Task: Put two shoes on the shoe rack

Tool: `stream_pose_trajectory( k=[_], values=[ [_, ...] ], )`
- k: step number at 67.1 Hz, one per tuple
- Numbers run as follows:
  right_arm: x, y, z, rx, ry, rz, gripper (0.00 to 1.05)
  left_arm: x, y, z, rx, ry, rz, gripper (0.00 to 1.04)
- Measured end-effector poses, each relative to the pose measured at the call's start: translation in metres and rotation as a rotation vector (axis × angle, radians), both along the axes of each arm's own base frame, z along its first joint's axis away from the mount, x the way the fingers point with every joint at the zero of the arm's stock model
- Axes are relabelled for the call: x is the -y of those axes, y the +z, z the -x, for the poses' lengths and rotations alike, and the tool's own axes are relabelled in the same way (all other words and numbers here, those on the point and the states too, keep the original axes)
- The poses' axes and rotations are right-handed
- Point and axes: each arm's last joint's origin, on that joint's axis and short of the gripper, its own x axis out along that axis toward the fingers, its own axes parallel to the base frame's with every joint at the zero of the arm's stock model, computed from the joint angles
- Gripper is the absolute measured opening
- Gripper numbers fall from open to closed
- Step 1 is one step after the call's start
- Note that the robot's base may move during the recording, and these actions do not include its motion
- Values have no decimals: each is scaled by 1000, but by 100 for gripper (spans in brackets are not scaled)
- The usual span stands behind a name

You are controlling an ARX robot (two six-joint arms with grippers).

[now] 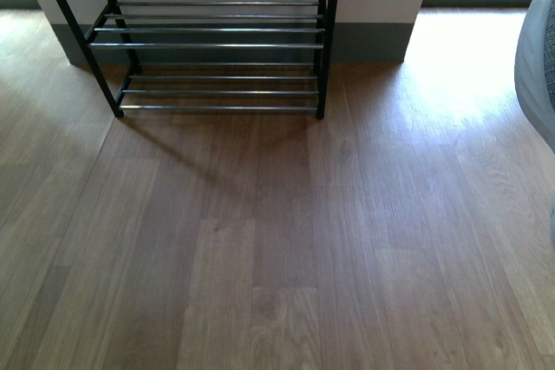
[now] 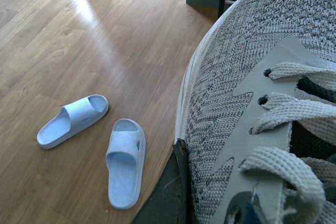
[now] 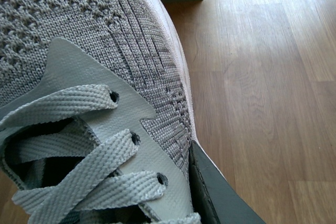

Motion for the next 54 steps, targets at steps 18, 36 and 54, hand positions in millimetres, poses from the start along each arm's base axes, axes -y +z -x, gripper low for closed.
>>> stream_pose_trajectory(
  k=[18, 36, 54],
  values=[
    [0, 0, 0, -1, 1, 0, 1, 0, -1, 0, -3, -2, 0, 2],
    [0, 0, 0, -1, 1, -1, 1, 0, -2, 0, -5, -1, -1, 2],
    [0, 0, 0, -1, 0, 0, 1, 0, -2, 0, -5, -2, -2, 2]
  ],
)
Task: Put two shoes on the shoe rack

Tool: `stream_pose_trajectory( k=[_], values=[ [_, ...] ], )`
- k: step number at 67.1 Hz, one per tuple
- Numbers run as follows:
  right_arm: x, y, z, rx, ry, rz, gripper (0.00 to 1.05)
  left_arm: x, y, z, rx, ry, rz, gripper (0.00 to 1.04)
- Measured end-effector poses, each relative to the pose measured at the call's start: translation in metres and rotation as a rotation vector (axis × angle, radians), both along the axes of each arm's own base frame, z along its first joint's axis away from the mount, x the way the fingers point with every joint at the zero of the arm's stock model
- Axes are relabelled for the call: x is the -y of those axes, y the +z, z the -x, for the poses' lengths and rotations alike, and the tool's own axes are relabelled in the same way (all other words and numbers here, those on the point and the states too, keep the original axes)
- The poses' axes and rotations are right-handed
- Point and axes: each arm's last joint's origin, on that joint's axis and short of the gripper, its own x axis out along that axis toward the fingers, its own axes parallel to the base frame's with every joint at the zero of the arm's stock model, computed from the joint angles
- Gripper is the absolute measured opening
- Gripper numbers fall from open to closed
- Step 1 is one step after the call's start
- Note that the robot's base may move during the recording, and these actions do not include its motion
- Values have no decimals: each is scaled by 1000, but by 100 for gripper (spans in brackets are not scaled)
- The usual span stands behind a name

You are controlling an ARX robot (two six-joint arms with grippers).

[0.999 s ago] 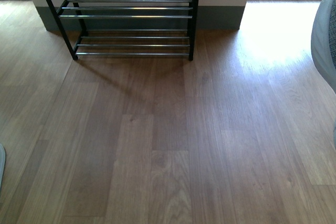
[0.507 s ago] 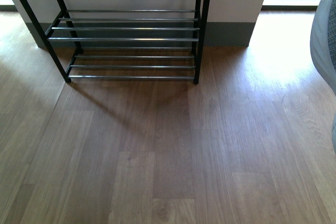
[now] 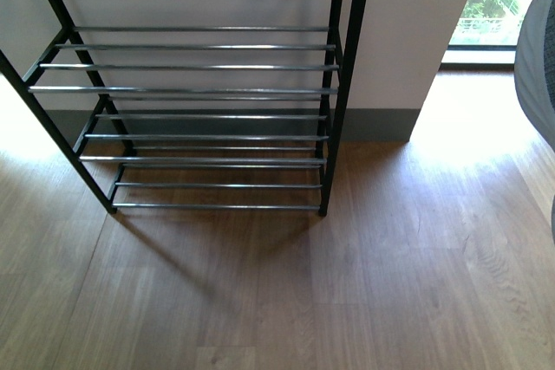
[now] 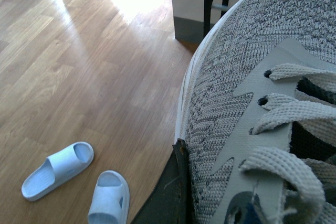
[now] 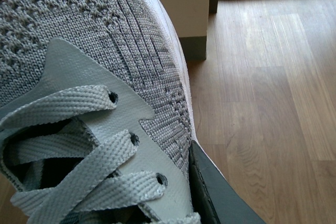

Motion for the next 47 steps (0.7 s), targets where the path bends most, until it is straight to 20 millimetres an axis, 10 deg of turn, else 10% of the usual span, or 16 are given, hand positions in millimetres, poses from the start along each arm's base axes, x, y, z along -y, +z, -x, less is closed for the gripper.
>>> stream_pose_trajectory(
  k=[47],
  values=[
    [-4, 4, -1, 166, 133, -19, 1, 0, 0, 0, -1, 2, -2, 2]
  ],
)
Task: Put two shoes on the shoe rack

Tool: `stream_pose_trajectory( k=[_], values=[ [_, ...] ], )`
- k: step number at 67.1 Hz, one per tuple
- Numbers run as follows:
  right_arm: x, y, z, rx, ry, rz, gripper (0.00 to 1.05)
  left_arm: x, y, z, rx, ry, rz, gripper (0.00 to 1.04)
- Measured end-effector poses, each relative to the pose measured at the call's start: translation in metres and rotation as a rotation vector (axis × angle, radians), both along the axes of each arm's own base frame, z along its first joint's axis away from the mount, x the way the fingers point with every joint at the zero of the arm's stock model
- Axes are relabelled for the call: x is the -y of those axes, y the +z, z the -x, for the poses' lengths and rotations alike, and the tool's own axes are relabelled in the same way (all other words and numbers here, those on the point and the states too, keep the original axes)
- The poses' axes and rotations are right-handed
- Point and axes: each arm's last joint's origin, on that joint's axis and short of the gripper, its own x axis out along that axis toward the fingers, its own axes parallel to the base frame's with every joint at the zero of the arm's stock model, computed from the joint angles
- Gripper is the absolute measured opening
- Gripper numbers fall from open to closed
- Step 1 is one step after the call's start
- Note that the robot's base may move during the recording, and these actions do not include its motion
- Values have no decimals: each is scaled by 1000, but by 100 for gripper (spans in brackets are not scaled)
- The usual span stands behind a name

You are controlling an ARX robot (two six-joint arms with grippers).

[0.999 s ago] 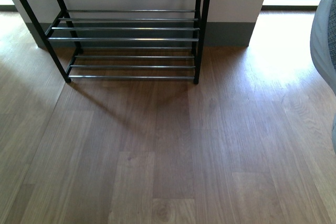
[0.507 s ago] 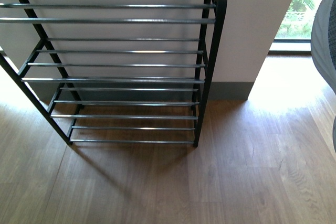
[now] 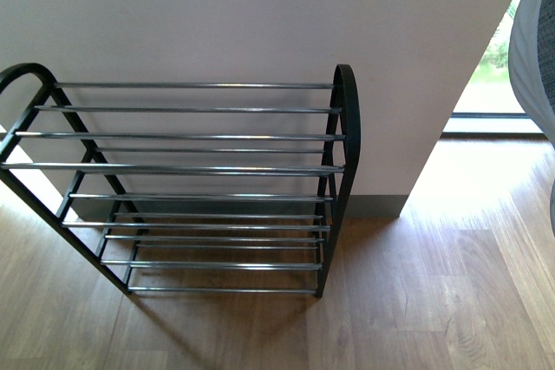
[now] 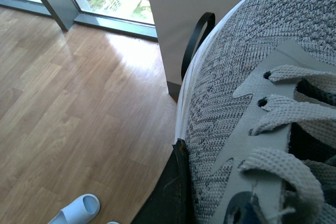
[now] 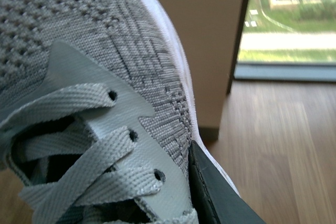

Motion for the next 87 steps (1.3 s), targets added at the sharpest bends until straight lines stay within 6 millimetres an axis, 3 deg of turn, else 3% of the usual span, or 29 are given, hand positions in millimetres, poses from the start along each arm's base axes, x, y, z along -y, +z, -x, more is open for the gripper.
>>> stream_pose_trajectory(
  k=[7, 15, 31, 40, 49, 57, 68, 78, 87],
  values=[
    [-15, 13, -8, 38, 72, -28, 1, 0, 0, 0, -1, -3, 2, 2],
    [-42, 22, -26, -85, 72, -88, 1, 0, 0, 0, 1, -2, 2, 2],
    [-147, 25, -77, -354, 83, -147, 1, 0, 0, 0, 0, -6, 3, 2],
    [-201, 12, -105, -451, 67, -128, 1, 0, 0, 0, 1, 0, 0, 2],
    [-237, -16, -138, -544, 23, -74, 1, 0, 0, 0, 1, -3, 2, 2],
    [-249, -37, -167, -581, -48, -9, 1, 0, 0, 0, 1, -2, 2, 2],
    [-244, -58, -208, -613, -161, 49, 1, 0, 0, 0, 1, -2, 1, 2],
    [-229, -65, -240, -619, -252, 67, 1, 0, 0, 0, 1, -2, 1, 2],
    [-229, -64, -251, -616, -265, 75, 1, 0, 0, 0, 1, -2, 1, 2]
  ],
)
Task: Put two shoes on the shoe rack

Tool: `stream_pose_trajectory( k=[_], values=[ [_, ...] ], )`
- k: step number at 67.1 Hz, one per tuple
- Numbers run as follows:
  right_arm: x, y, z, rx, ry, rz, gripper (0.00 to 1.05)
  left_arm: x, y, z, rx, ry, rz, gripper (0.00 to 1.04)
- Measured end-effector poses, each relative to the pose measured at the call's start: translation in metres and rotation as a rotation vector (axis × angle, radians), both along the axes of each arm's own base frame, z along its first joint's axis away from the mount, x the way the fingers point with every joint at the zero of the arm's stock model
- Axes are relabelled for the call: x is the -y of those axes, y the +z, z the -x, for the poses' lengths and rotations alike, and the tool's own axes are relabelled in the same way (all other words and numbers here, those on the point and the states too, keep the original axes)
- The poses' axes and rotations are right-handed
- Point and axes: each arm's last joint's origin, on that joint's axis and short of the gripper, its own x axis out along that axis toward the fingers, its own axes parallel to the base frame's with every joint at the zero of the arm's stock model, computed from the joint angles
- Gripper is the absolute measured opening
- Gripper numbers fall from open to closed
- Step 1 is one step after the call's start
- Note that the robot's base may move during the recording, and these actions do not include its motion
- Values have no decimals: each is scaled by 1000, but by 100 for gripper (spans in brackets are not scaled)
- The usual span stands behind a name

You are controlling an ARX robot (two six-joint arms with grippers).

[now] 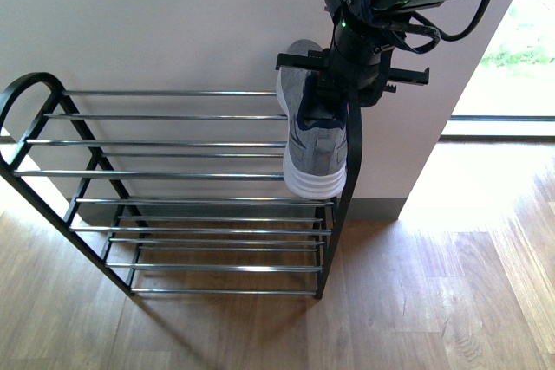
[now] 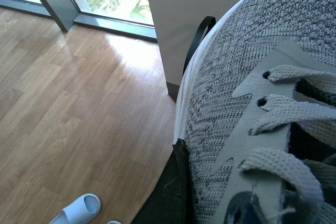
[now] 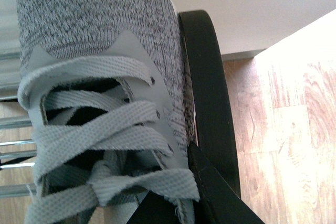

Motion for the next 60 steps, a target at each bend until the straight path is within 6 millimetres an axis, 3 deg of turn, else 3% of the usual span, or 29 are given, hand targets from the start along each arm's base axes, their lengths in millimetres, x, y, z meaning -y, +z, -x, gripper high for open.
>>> stream_pose_trajectory(
  k=[7, 16, 24, 43, 60],
  values=[
    [2, 2, -3, 10, -1, 2, 4, 0, 0, 0, 0, 0, 0, 2],
    [6, 9, -2, 73, 15, -24, 28, 0, 0, 0, 0, 0, 0, 2],
    [24, 19, 10, 115, 28, -59, 48, 0, 0, 0, 0, 0, 0, 2],
    [73, 91, 72, 295, 100, -216, 95, 0, 0, 0, 0, -1, 0, 2],
    [122, 102, 136, 349, 186, -301, 96, 0, 0, 0, 0, -1, 0, 2]
  ],
)
